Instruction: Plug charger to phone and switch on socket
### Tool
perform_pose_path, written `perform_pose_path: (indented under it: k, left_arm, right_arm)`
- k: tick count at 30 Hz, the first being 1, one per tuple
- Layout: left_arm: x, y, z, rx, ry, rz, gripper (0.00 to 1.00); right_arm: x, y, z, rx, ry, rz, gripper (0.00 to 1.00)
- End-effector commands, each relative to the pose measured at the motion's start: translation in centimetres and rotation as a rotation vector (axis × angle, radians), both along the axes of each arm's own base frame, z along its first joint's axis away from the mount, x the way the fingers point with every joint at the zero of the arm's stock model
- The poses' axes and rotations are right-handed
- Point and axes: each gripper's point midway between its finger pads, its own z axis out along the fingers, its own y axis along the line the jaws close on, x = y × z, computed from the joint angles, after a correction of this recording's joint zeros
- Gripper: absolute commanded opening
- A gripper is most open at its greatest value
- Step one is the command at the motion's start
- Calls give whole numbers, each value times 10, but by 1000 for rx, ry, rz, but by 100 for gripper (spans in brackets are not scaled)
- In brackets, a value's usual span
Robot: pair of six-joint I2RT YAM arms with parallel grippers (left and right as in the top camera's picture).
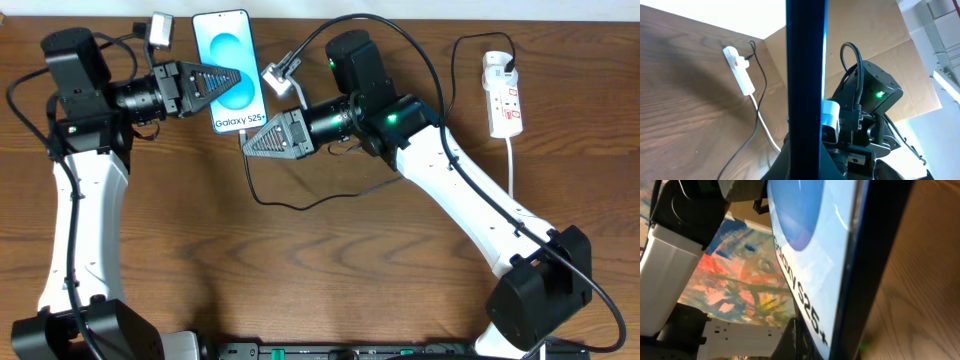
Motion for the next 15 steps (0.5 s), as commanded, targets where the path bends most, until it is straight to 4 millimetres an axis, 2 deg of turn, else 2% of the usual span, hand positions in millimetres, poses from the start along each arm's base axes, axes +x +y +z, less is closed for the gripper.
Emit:
perform_pose_path:
  k: [1, 6, 15]
  left_arm:
    - [-14, -9, 16, -18, -52, -77, 7]
    - [-14, -9, 16, -18, -52, -77, 7]
    - [-14, -9, 16, -19, -47, -77, 7]
  right_arm:
    - [12, -1, 7, 12, -30, -40, 1]
    - [13, -2, 8, 11, -22, -46, 1]
    - [22, -4, -7, -55, -36, -111, 1]
